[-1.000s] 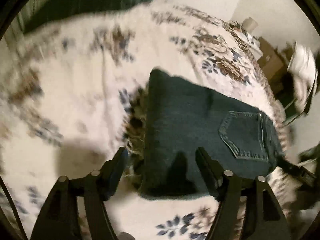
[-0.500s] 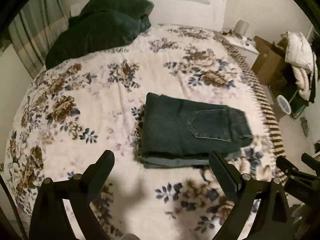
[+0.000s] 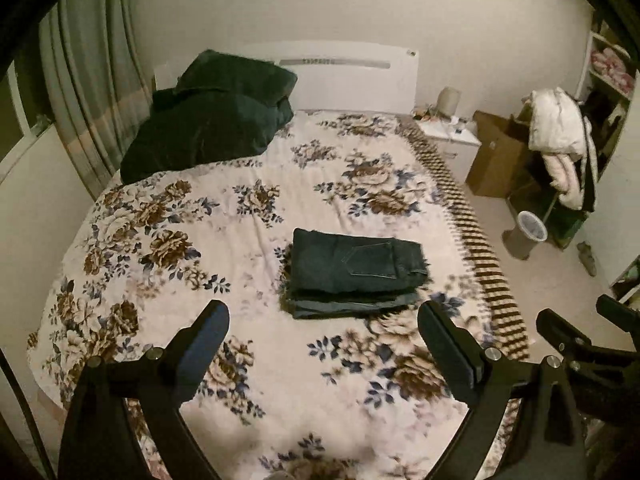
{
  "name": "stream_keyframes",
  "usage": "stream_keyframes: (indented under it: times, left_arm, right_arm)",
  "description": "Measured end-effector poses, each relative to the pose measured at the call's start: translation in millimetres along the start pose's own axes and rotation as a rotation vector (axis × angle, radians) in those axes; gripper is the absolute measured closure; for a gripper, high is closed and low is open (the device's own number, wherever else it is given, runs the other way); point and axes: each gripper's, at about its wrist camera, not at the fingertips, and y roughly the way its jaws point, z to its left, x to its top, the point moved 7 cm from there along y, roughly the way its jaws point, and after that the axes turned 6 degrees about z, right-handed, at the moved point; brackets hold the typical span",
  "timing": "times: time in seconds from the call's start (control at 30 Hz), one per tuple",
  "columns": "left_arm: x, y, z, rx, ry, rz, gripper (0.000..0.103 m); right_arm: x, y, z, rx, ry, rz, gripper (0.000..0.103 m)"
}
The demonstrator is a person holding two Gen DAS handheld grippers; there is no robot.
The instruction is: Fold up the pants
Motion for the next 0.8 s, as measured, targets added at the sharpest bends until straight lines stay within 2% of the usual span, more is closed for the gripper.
stream_keyframes:
  times: [0.2,0.4,0.63,0.8]
  left_arm:
    - [-10.3,-91.9,-5.8,-0.014,0.007,-0.078,0.007]
    - [-23.8,-147.5,-8.7,-0.006,0.014,-0.117,0.007]
    - [-38.9,-188.5,-4.7,0.013,-0.003,-0.160,0.007]
    - [-44.8,-202.1,-3.0,0.025,-0.016,-0.179,0.007]
  right_arm:
    - [-19.6,-112.0,-8.7,-0.003,-0.011,-0.100,0.000]
    - [-36.6,-205.8,-17.0,0.015,0.003,-0.186,0.000]
    - [-60.2,-274.4,-15.5,0.011,-0.020,-0.244,0.000]
    - [-73.8,-292.5,-13.2,0.037,-0.038,-0.235,0.000]
